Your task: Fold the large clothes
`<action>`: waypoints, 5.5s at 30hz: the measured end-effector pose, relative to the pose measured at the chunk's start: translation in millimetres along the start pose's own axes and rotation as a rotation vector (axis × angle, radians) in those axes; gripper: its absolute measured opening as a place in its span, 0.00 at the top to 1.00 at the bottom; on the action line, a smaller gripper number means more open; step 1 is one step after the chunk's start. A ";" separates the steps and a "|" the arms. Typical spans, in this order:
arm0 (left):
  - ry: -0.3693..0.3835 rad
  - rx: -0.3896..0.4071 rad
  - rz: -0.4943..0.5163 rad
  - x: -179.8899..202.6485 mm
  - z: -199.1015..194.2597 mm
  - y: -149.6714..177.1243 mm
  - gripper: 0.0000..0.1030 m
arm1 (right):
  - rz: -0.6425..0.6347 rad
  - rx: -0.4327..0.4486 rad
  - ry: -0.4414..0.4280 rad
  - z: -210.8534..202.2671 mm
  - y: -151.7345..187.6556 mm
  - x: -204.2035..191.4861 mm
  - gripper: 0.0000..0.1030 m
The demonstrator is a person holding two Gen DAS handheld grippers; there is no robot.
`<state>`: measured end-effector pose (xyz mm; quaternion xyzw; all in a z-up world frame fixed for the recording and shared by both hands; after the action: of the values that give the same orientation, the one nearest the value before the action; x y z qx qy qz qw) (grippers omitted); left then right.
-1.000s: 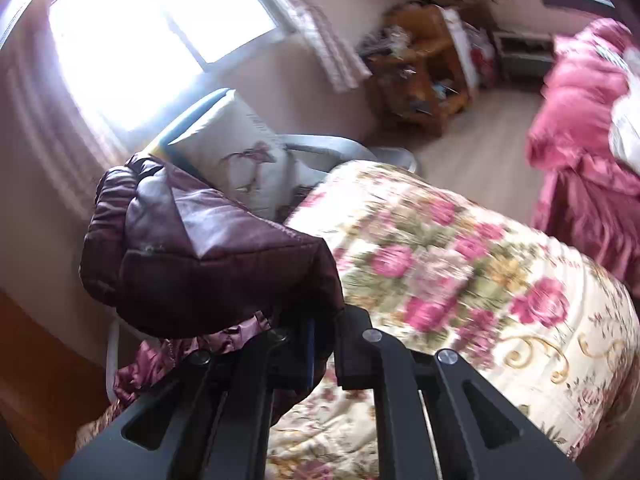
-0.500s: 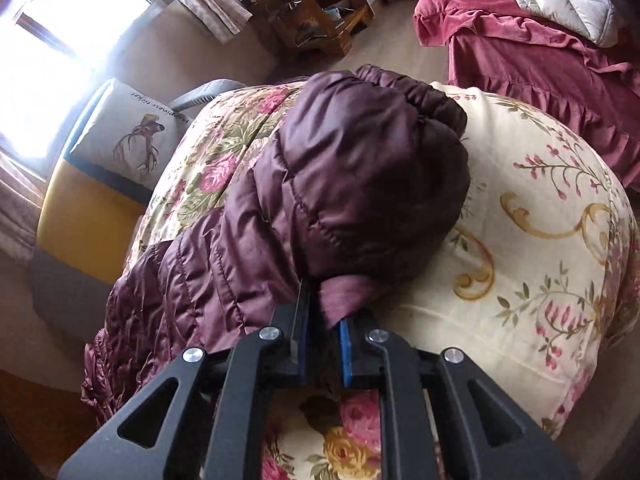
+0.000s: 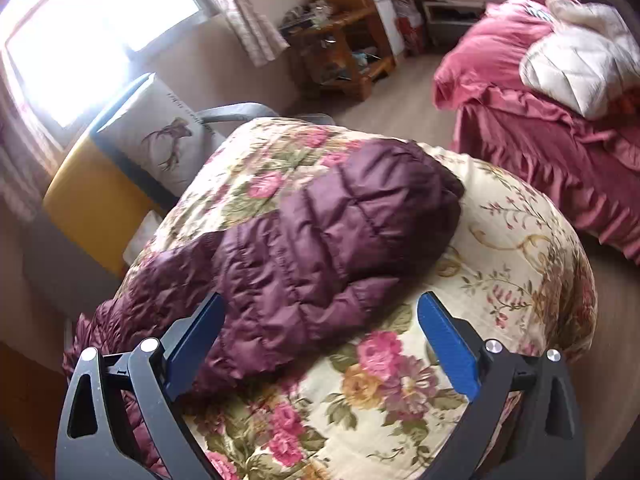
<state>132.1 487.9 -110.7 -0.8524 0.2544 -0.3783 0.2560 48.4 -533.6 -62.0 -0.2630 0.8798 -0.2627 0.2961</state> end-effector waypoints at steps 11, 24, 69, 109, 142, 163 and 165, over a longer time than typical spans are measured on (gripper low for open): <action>0.004 -0.123 -0.161 -23.9 103.5 -17.7 0.06 | -0.488 -0.179 -0.351 -9.3 160.6 -240.0 0.04; -0.152 -0.084 0.182 -12.1 55.3 -8.5 0.82 | -0.871 -0.322 -0.405 25.7 334.6 -319.8 0.03; 0.364 -0.340 0.729 268.8 -7.0 326.7 0.15 | 0.073 -0.011 -0.056 41.8 22.7 35.3 0.19; 0.507 -0.353 0.612 290.9 -29.8 280.3 0.04 | -0.553 -0.111 -0.593 -18.1 126.0 -397.3 0.89; 0.447 -0.459 0.471 364.2 71.6 248.6 0.80 | -0.318 -0.197 -0.498 50.5 95.2 -283.1 0.33; 0.296 -0.360 0.597 314.1 89.1 263.0 0.74 | -0.671 -0.093 -0.256 179.4 148.9 -340.9 0.31; 0.274 -0.333 0.580 314.3 77.1 253.4 0.56 | -0.680 -0.086 -0.247 177.8 149.4 -341.8 0.31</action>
<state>314.8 122.2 -153.3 -0.7162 0.5756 -0.3542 0.1740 354.4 -268.7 -145.4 -0.5823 0.7100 -0.2753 0.2846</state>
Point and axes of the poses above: each gripper's, at about its wrist camera, not at the fingertips, and z roughly the way its jaws point, x to its right, y to its underside, the point moved 10 cm from there along z, roughly the way its jaws point, and after that the axes turned 5 degrees about x, right-handed, at the moved point
